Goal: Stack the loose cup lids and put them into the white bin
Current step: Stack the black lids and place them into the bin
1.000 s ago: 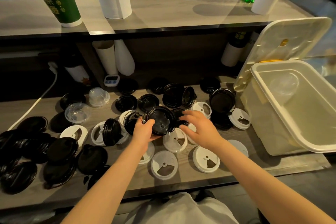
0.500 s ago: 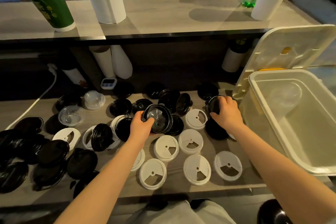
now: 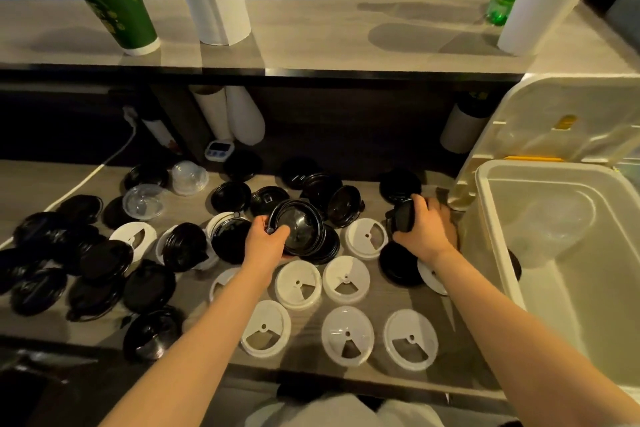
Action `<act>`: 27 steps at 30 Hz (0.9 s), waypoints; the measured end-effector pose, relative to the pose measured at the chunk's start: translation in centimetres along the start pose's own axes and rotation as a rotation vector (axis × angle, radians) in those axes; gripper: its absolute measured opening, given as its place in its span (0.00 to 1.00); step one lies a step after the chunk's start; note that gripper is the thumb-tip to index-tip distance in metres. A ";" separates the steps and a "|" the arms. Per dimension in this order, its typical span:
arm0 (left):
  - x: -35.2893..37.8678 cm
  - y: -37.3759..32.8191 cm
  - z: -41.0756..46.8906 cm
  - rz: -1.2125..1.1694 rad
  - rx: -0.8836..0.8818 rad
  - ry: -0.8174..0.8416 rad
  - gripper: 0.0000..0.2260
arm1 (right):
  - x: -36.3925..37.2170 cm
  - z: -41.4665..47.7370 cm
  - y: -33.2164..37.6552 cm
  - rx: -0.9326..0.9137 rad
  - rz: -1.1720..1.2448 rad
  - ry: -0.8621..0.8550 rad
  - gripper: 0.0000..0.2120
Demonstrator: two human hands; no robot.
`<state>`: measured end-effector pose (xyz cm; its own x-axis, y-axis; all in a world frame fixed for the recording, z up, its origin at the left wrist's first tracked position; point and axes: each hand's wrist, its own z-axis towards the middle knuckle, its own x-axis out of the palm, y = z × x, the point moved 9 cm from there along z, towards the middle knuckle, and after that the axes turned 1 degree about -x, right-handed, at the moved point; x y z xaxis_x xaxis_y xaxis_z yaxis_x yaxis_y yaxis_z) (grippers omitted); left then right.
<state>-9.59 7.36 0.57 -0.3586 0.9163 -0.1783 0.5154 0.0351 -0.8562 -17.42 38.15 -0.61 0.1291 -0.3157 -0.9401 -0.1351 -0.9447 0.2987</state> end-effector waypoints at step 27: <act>6.1 1.8 -9.7 -0.567 -0.195 0.137 0.17 | -5.1 -11.8 11.5 -0.933 0.556 0.044 0.19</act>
<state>-3.25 16.85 2.63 -0.5218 0.7759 0.3544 0.4109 0.5927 -0.6927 -8.06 27.82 9.56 0.3184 -0.7052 -0.6335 0.6114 -0.3580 0.7057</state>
